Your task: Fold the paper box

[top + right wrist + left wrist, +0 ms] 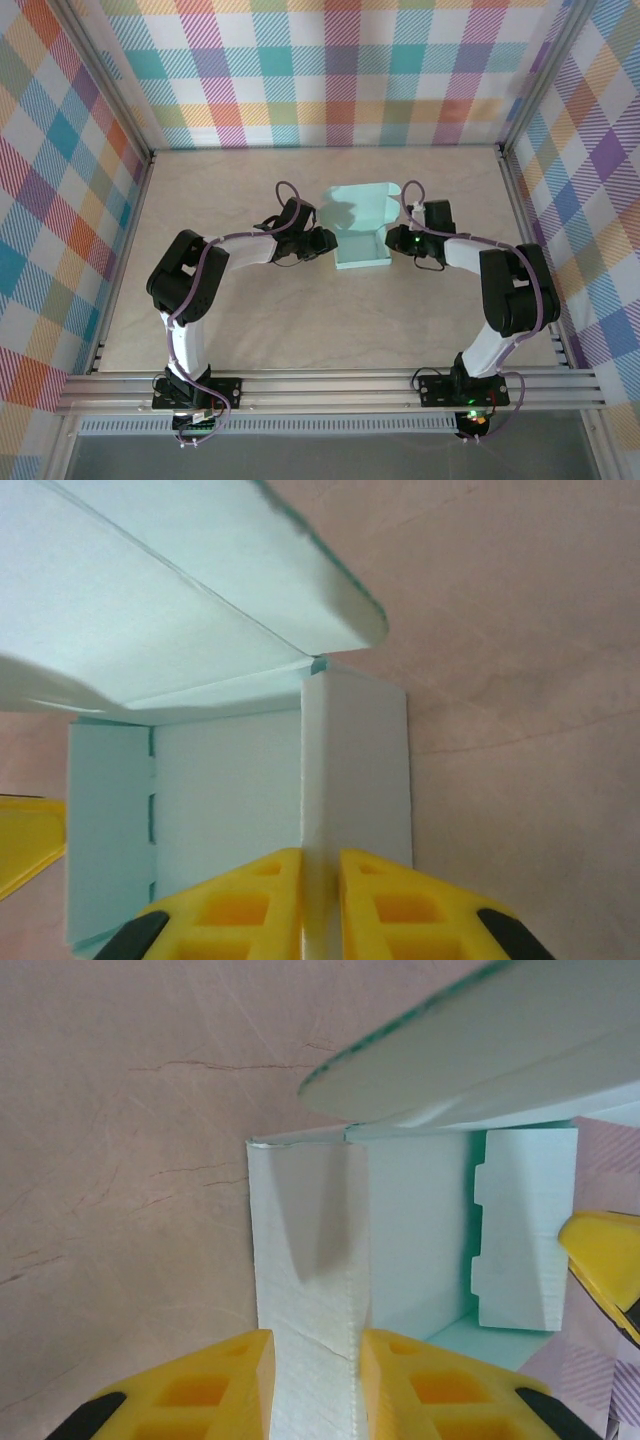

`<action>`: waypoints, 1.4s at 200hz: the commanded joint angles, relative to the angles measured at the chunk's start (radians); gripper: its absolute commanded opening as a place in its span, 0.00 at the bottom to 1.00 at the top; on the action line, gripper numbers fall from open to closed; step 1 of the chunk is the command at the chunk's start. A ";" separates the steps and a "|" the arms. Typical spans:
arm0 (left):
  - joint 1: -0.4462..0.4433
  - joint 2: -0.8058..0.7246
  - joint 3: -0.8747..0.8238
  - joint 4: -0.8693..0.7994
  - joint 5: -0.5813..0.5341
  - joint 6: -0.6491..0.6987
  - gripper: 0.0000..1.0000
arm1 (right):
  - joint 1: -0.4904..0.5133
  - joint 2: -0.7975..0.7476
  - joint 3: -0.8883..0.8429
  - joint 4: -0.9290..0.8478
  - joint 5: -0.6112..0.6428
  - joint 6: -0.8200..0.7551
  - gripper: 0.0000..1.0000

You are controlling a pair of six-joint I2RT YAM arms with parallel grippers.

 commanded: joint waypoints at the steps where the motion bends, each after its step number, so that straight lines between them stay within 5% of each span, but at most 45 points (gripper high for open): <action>1: -0.023 0.058 -0.008 -0.096 -0.012 0.026 0.28 | 0.060 0.040 0.021 -0.133 0.109 -0.069 0.15; 207: -0.023 0.066 -0.010 -0.085 0.004 0.033 0.28 | 0.309 0.203 0.275 -0.487 0.734 -0.139 0.14; 280: -0.023 0.062 0.000 -0.096 0.011 0.045 0.28 | 0.375 0.284 0.352 -0.582 0.937 -0.086 0.03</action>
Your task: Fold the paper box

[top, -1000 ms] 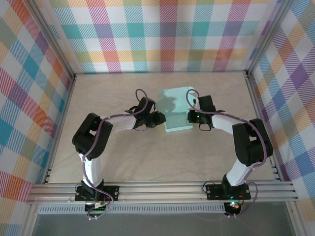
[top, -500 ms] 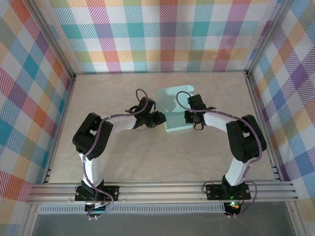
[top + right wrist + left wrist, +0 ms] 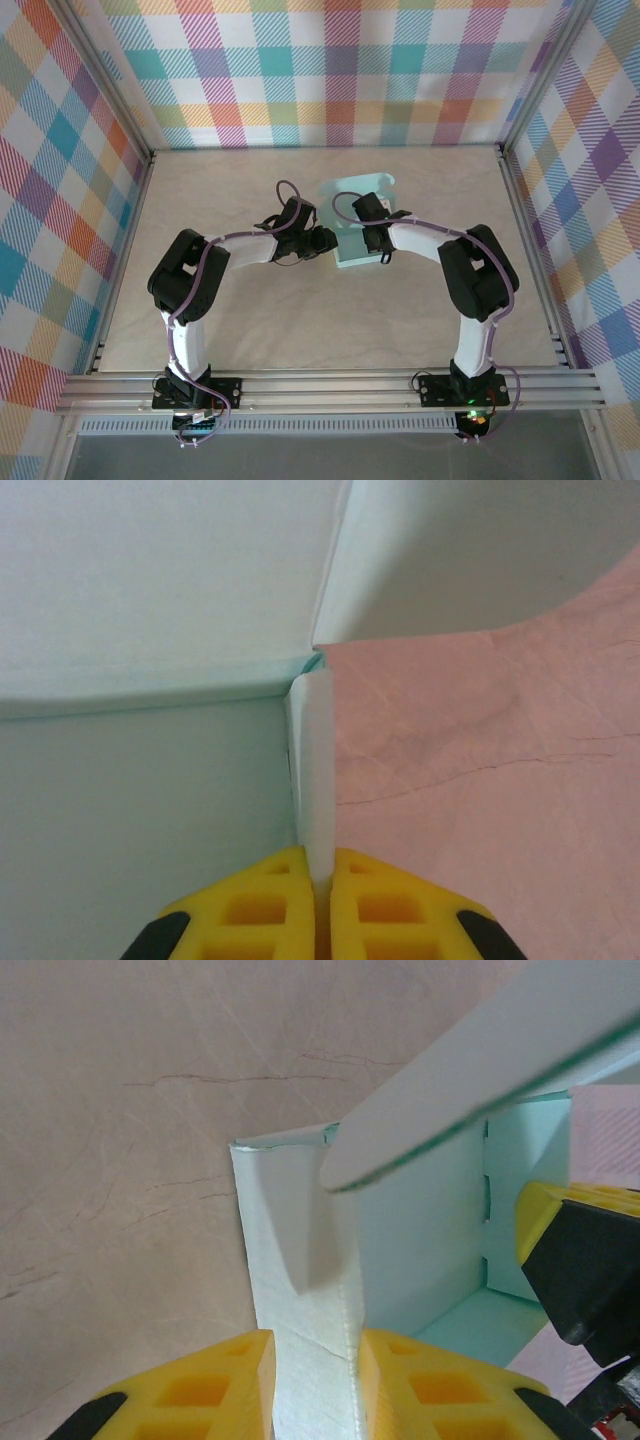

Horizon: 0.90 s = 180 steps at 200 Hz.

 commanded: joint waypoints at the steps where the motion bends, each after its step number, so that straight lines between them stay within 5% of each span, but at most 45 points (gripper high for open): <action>1: -0.023 0.054 -0.012 -0.097 0.011 0.033 0.28 | 0.011 0.076 -0.027 -0.100 0.017 0.041 0.03; 38: -0.023 0.052 -0.014 -0.096 0.011 0.030 0.28 | 0.010 0.078 -0.030 -0.067 -0.030 0.032 0.16; 114: -0.024 0.054 -0.013 -0.096 0.011 0.030 0.28 | 0.010 0.122 0.000 -0.074 -0.015 0.007 0.12; 180: -0.023 0.056 -0.007 -0.106 0.014 0.033 0.28 | 0.021 0.212 0.099 -0.221 0.148 0.114 0.06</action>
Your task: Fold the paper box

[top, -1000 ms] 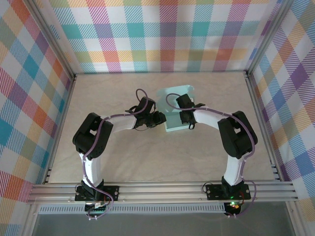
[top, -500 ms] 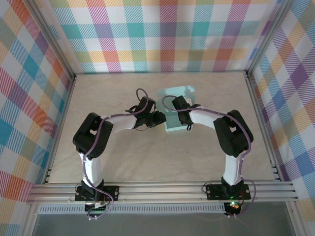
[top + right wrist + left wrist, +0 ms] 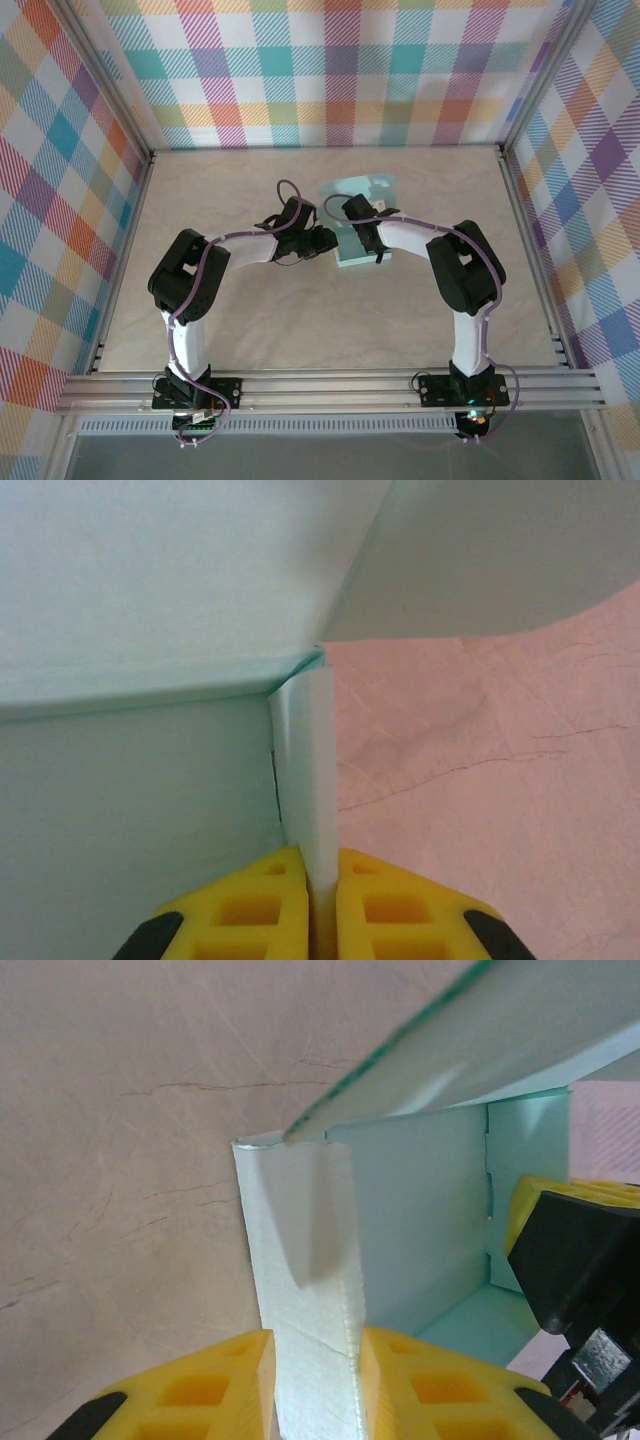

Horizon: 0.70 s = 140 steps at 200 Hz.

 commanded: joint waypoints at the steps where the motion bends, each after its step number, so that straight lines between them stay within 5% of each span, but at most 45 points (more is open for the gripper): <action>1: -0.023 0.053 -0.009 -0.109 0.017 0.024 0.28 | -0.001 0.128 0.004 -0.120 0.035 0.083 0.06; 73: -0.023 0.044 -0.015 -0.111 0.015 0.024 0.28 | 0.017 0.138 0.009 -0.111 0.068 0.078 0.00; 101: -0.023 0.043 -0.021 -0.102 0.014 0.021 0.28 | -0.012 0.051 -0.045 -0.040 -0.098 0.078 0.33; 140: -0.023 0.037 -0.028 -0.095 0.017 0.016 0.28 | -0.027 -0.025 -0.059 -0.012 -0.186 0.079 0.36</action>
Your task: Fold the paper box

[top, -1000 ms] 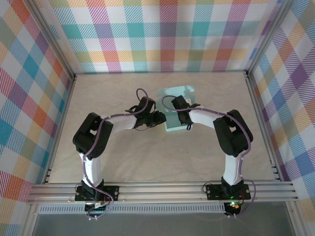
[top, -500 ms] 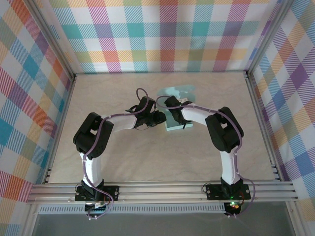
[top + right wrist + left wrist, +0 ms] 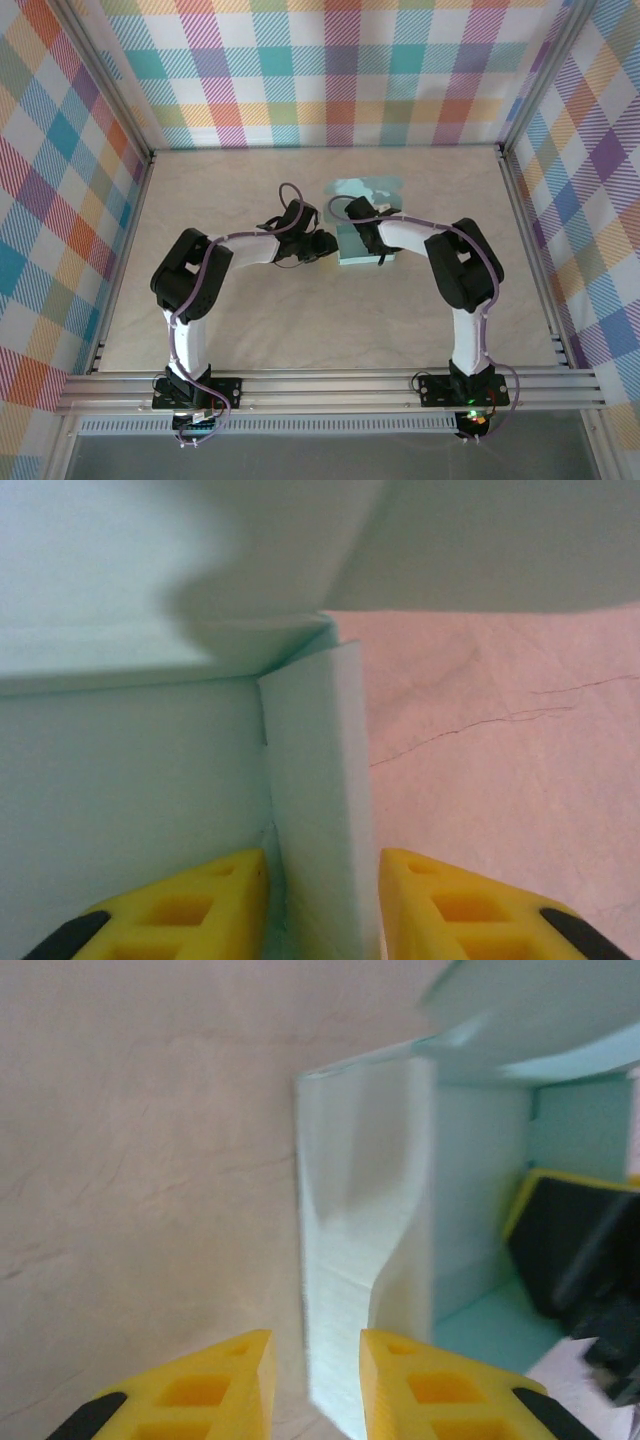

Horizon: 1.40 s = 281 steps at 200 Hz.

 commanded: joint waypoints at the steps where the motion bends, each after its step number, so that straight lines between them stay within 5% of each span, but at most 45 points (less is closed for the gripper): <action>1: -0.015 0.018 -0.023 -0.060 0.013 0.016 0.28 | -0.006 -0.024 -0.032 0.002 -0.148 0.021 0.36; 139: -0.016 -0.001 -0.029 -0.062 0.008 0.021 0.28 | -0.035 -0.139 -0.062 0.011 -0.204 0.027 0.55; 225: -0.016 -0.008 -0.023 -0.069 0.005 0.023 0.28 | -0.048 -0.115 -0.071 -0.015 -0.202 -0.027 0.29; 281: -0.016 -0.027 -0.032 -0.074 -0.004 0.029 0.28 | -0.048 -0.104 -0.063 -0.028 -0.175 -0.039 0.03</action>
